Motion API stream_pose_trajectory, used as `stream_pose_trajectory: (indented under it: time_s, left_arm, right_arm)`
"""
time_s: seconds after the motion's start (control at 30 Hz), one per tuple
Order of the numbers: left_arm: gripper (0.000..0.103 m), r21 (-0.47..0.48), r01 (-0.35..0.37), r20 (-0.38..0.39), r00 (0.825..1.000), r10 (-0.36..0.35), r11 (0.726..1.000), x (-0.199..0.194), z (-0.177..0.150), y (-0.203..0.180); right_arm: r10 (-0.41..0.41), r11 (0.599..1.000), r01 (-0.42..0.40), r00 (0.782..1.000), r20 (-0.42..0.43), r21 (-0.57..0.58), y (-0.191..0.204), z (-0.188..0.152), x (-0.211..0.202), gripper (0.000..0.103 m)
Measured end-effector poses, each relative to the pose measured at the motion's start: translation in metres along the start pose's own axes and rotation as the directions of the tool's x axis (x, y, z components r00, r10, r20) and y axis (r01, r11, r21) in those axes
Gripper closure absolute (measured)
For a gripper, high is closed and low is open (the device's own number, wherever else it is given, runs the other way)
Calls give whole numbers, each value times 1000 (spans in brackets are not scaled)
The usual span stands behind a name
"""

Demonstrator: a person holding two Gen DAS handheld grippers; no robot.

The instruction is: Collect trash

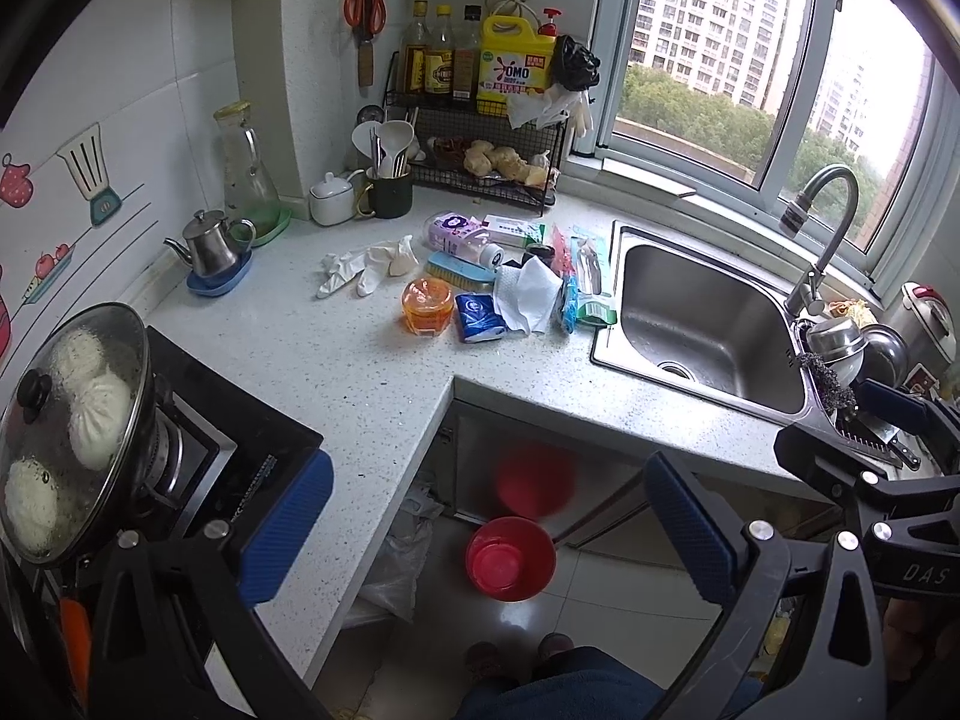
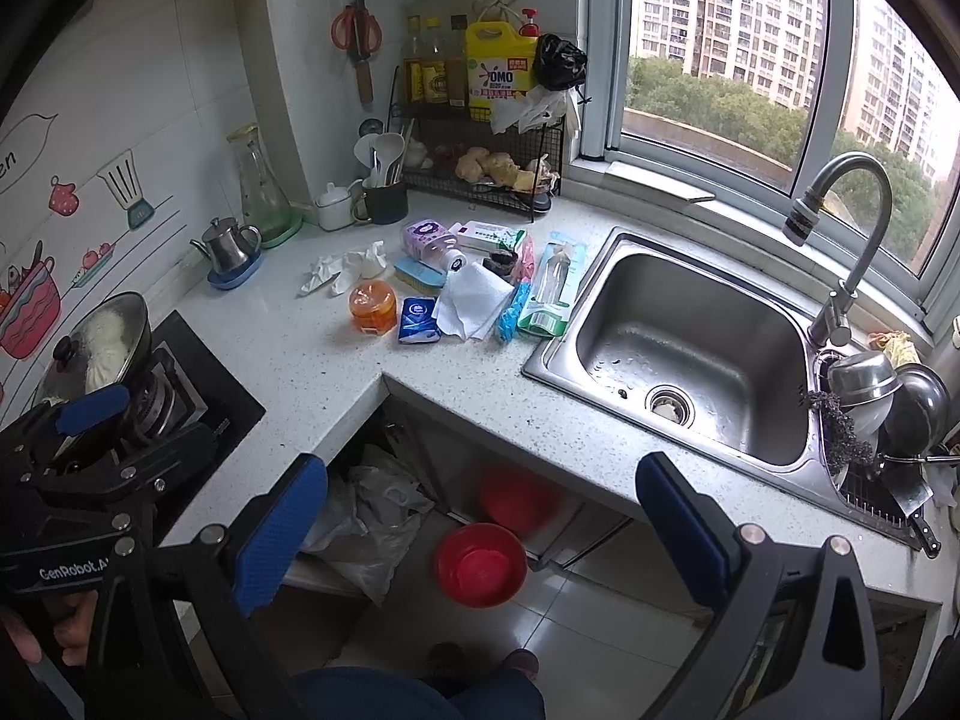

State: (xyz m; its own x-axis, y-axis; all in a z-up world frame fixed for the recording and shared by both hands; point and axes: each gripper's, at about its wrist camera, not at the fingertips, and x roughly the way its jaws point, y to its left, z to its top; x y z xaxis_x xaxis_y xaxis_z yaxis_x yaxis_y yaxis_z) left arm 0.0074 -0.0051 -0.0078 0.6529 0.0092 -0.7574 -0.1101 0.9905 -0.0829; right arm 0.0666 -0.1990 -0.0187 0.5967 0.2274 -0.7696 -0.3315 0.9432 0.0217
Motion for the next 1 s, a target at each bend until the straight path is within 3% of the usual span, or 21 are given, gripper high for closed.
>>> stream_pose_trajectory:
  time_s: [0.27, 0.57, 0.77, 1.0]
  left_arm:
    - [0, 35, 8, 5, 1000, -9, 999, 6, 14, -3]
    - [0, 85, 12, 8, 1000, -13, 996, 28, 44, -19]
    - [0, 89, -19, -15, 1000, 20, 996, 63, 68, -30]
    - [0, 29, -92, -56, 994, 93, 995, 122, 104, -37]
  right_arm:
    - [27, 1000, -27, 1000, -4, 4, -2, 6, 6, 0]
    - [-3, 1000, 4, 1000, -12, 15, -18, 27, 22, 0]
    - [12, 1000, -12, 999, -52, 14, -33, 53, 57, 6]
    - [77, 997, -76, 989, -126, 12, -66, 95, 129, 14]
